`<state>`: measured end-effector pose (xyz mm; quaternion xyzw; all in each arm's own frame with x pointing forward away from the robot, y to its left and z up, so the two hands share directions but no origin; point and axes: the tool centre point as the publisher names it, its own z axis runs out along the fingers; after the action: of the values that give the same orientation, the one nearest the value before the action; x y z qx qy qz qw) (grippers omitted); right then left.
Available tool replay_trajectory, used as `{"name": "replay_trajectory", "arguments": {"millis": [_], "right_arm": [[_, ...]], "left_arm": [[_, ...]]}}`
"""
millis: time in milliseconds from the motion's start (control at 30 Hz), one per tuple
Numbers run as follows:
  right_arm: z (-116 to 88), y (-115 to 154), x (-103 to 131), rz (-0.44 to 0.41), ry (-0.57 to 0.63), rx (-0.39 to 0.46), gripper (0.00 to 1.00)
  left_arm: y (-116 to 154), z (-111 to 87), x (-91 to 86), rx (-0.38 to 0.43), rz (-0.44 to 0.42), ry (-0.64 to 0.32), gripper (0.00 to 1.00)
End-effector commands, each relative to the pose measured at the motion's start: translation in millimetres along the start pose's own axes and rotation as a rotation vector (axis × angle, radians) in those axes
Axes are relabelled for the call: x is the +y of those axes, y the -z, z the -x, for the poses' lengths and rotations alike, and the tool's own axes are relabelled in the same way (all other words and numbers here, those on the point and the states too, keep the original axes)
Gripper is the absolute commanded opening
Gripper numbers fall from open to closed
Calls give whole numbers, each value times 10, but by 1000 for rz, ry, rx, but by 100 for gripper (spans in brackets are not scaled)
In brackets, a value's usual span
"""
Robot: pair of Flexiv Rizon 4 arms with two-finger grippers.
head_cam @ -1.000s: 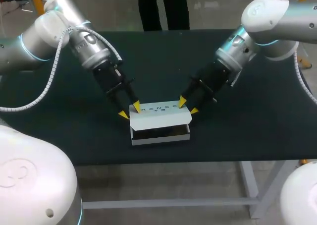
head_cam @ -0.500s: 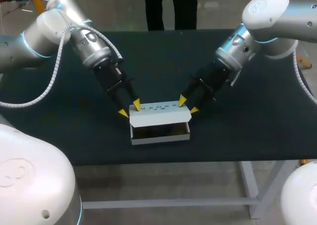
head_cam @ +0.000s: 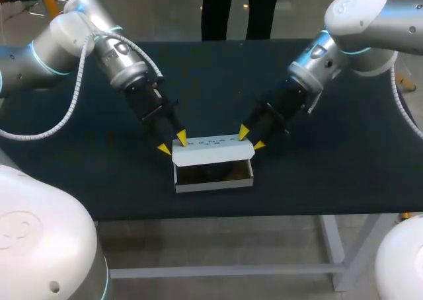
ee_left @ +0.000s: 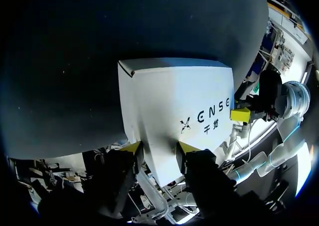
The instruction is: Assemble the packaging by folding the flat box into shape, placing the metal phone stand inside, and closing the box properly
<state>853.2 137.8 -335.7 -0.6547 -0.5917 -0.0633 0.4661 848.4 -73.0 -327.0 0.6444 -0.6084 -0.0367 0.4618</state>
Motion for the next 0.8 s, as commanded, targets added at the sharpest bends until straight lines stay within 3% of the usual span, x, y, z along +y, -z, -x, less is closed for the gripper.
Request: {"name": "replay_trajectory", "arguments": {"millis": [33, 800], "right_arm": [[-23, 14, 49, -22, 0, 2, 44], [-64, 57, 62, -59, -5, 17, 44]], "left_arm": [[19, -37, -62, -6, 30, 1, 45], [99, -68, -55, -7, 104, 35, 44]]}}
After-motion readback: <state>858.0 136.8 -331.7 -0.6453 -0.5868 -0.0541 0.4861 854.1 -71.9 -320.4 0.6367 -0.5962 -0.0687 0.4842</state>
